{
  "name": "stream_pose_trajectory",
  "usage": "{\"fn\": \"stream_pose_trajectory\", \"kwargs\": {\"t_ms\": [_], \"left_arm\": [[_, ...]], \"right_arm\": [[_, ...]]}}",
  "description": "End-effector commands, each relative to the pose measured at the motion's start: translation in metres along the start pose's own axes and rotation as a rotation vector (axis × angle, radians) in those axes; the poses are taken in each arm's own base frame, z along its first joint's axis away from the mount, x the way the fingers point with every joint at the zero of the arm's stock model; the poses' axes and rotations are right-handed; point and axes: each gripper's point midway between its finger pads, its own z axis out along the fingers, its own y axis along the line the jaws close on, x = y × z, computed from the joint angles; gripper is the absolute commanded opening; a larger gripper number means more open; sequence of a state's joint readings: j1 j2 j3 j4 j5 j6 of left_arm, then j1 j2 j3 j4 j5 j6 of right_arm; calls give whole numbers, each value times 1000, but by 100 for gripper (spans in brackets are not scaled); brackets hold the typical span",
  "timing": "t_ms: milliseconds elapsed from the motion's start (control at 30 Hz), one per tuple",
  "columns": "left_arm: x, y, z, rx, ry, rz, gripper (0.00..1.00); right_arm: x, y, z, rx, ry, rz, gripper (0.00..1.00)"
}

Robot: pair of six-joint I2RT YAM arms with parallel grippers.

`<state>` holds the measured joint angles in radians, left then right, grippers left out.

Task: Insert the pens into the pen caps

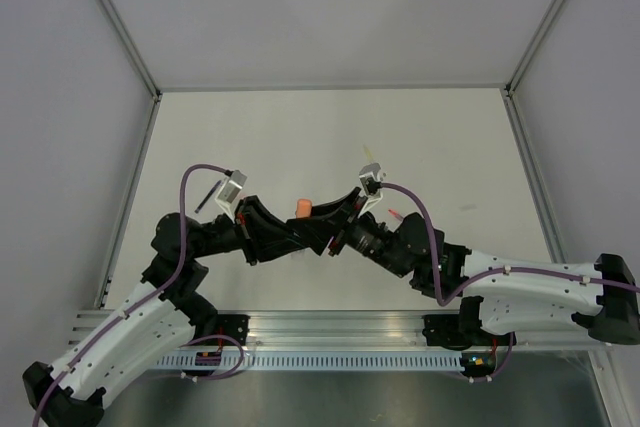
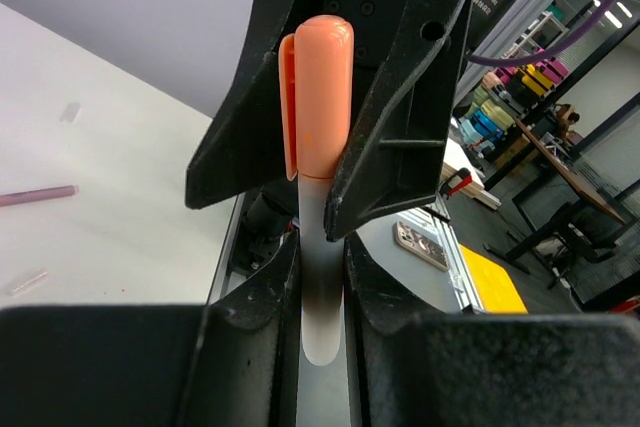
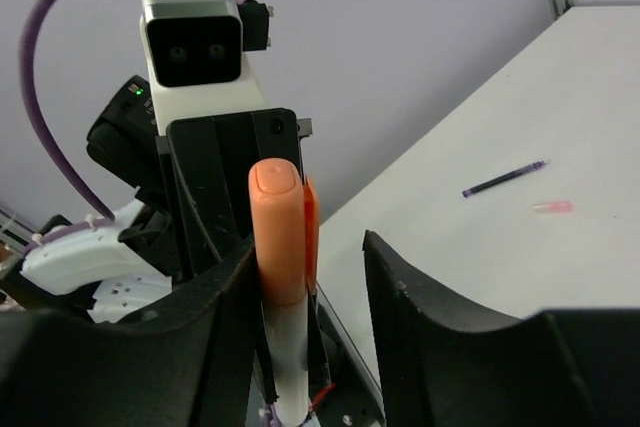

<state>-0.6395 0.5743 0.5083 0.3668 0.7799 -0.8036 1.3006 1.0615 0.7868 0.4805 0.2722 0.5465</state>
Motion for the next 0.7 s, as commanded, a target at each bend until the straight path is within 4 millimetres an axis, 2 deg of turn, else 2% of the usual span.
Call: {"fn": "stream_pose_trajectory", "kwargs": {"t_ms": [0, 67, 100, 200, 433, 567, 667], "left_arm": [[-7, -11, -2, 50, -37, 50, 2], [-3, -10, -3, 55, -30, 51, 2], [-1, -9, -3, 56, -24, 47, 2], [2, -11, -4, 70, -10, 50, 2], [9, -15, -8, 95, 4, 65, 2], [10, -14, -8, 93, 10, 63, 2], [11, -11, -7, 89, 11, 59, 2]], "right_arm": [[-12, 3, 3, 27, -3, -47, 51], [-16, 2, 4, 45, -10, -54, 57], [-21, 3, 5, 46, -17, -62, 63], [-30, 5, 7, 54, -24, -81, 67], [-47, 4, 7, 74, -48, -96, 67], [-42, 4, 10, 59, -30, -98, 65], [-33, 6, 11, 30, -10, -90, 59]]}}
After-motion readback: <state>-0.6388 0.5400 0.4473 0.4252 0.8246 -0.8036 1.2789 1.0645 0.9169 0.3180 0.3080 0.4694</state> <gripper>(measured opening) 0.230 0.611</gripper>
